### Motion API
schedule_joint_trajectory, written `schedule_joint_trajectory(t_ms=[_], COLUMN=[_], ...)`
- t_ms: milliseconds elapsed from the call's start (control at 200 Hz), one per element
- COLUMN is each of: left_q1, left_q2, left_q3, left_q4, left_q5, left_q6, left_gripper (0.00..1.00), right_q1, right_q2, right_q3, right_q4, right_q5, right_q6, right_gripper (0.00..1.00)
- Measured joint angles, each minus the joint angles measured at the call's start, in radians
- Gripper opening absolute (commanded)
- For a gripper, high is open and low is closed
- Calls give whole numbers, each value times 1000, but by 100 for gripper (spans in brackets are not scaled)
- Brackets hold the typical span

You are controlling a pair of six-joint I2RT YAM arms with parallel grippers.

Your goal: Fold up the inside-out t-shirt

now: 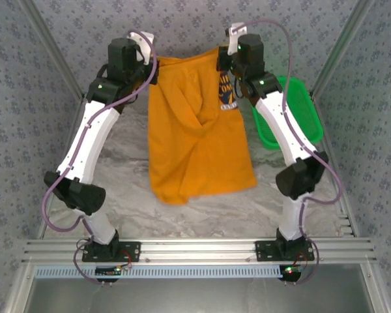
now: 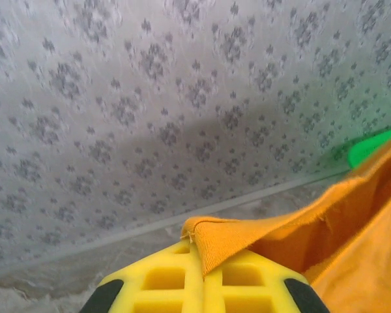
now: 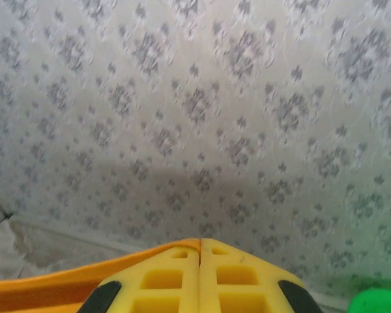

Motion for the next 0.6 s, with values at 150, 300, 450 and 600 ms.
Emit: schedule_joint_trajectory(t_ms=[150, 300, 450, 600], left_q1=[-1, -2, -6, -29], left_q2=[34, -31, -244, -518], left_q3=[218, 251, -134, -771], left_q4=[-14, -2, 105, 262], left_q5=[50, 167, 229, 247], left_q6=[38, 69, 71, 11], left_gripper=[0, 0, 0, 19], right_q1=[-24, -21, -13, 34], right_q2=[68, 0, -254, -551], right_q3=[219, 223, -186, -811], right_q4=[-53, -68, 7, 135], right_q5=[-1, -13, -42, -35], right_q6=[11, 15, 28, 95], right_gripper=[0, 0, 0, 0])
